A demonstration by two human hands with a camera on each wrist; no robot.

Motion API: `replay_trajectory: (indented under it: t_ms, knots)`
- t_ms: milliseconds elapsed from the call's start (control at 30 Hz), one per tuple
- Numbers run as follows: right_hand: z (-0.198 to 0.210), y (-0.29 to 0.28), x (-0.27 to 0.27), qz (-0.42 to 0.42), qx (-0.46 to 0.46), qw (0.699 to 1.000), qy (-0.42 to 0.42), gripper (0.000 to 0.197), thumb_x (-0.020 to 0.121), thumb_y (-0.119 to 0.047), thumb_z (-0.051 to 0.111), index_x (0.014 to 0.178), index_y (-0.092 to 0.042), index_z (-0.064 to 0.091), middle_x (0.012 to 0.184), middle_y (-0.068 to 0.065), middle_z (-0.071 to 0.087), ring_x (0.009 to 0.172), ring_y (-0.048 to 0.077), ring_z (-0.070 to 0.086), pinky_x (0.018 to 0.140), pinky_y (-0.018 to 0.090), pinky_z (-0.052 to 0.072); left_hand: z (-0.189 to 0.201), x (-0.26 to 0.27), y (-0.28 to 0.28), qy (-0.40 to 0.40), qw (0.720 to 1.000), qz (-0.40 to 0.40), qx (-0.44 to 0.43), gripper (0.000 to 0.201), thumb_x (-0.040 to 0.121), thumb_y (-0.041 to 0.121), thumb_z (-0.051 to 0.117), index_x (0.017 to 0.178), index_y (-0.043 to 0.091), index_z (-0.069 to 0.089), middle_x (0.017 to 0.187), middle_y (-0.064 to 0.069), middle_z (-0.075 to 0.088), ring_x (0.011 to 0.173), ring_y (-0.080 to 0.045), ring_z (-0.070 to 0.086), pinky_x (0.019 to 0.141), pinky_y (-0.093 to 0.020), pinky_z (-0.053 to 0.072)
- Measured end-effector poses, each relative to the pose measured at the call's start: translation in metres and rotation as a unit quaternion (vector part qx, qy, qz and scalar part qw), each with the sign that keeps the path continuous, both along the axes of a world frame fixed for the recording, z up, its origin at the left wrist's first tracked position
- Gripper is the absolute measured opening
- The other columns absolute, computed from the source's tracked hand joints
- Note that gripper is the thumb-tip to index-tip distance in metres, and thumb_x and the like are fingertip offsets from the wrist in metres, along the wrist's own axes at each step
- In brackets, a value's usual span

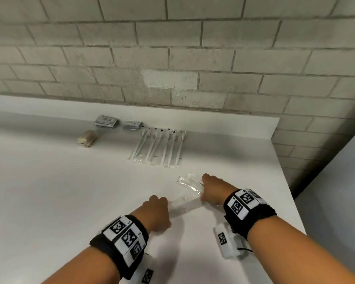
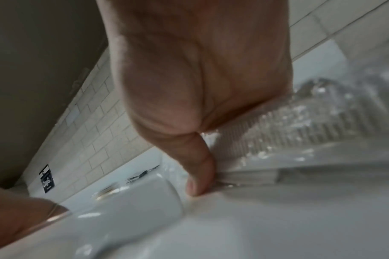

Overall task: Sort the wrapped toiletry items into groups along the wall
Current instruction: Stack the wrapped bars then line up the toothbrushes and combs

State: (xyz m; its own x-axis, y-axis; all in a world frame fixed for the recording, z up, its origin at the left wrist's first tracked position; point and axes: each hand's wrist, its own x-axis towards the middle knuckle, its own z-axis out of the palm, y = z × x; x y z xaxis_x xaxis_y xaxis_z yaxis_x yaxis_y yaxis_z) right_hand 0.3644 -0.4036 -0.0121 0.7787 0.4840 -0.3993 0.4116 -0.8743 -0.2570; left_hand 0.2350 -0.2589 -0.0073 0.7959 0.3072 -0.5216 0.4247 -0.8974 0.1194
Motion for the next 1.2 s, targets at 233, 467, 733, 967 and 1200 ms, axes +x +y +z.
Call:
replay_trajectory:
  t_ms: [233, 467, 733, 967, 1200]
  knots:
    - [0.001, -0.069, 0.05, -0.274, 0.252, 0.917, 0.144, 0.046, 0.082, -0.025, 0.073, 0.117, 0.0, 0.056, 0.111, 0.016, 0.066, 0.102, 0.033, 0.063, 0.095, 0.042, 0.049, 0.004, 0.065, -0.034, -0.071, 0.987, 0.059, -0.13, 0.036, 0.095, 0.021, 0.045, 0.126, 0.006, 0.033, 0.126, -0.015, 0.052, 0.108, -0.03, 0.058, 0.077, -0.033, 0.044]
    - [0.008, -0.086, 0.083, -0.381, 0.45, 0.782, 0.201, 0.015, 0.091, -0.015, 0.065, 0.098, -0.002, 0.059, 0.078, 0.006, 0.064, 0.062, 0.015, 0.06, 0.053, 0.024, 0.047, -0.005, 0.162, -0.054, -0.166, 0.947, 0.145, -0.234, 0.038, 0.091, 0.026, 0.05, 0.121, 0.004, 0.047, 0.114, -0.013, 0.062, 0.101, -0.031, 0.063, 0.08, -0.033, 0.051]
    - [-0.017, -0.119, 0.108, -0.392, 0.487, 0.773, 0.104, 0.03, 0.092, -0.019, 0.062, 0.121, -0.014, 0.063, 0.11, -0.001, 0.063, 0.092, 0.013, 0.056, 0.07, 0.022, 0.041, -0.014, 0.181, -0.035, -0.16, 0.981, 0.058, -0.097, 0.039, 0.084, 0.019, 0.053, 0.121, 0.014, 0.047, 0.121, -0.007, 0.053, 0.109, -0.025, 0.056, 0.091, -0.035, 0.049]
    - [-0.025, -0.115, 0.11, -0.391, 0.485, 0.777, 0.091, 0.012, 0.091, -0.013, 0.061, 0.095, -0.022, 0.068, 0.093, -0.008, 0.064, 0.089, 0.012, 0.056, 0.073, 0.022, 0.043, -0.007, 0.196, -0.036, -0.139, 0.982, 0.041, -0.118, 0.017, 0.082, 0.027, 0.061, 0.08, 0.013, 0.051, 0.077, 0.0, 0.057, 0.077, -0.019, 0.059, 0.06, -0.023, 0.044]
    - [-0.004, -0.07, 0.098, -0.145, 0.271, 0.939, -0.153, 0.026, 0.089, -0.018, 0.057, 0.111, -0.021, 0.07, 0.118, 0.004, 0.063, 0.11, 0.026, 0.057, 0.097, 0.038, 0.046, 0.02, 0.199, -0.002, -0.184, 0.972, 0.029, -0.145, 0.033, 0.089, 0.027, 0.051, 0.095, -0.001, 0.066, 0.097, -0.017, 0.07, 0.093, -0.03, 0.067, 0.084, -0.037, 0.056]
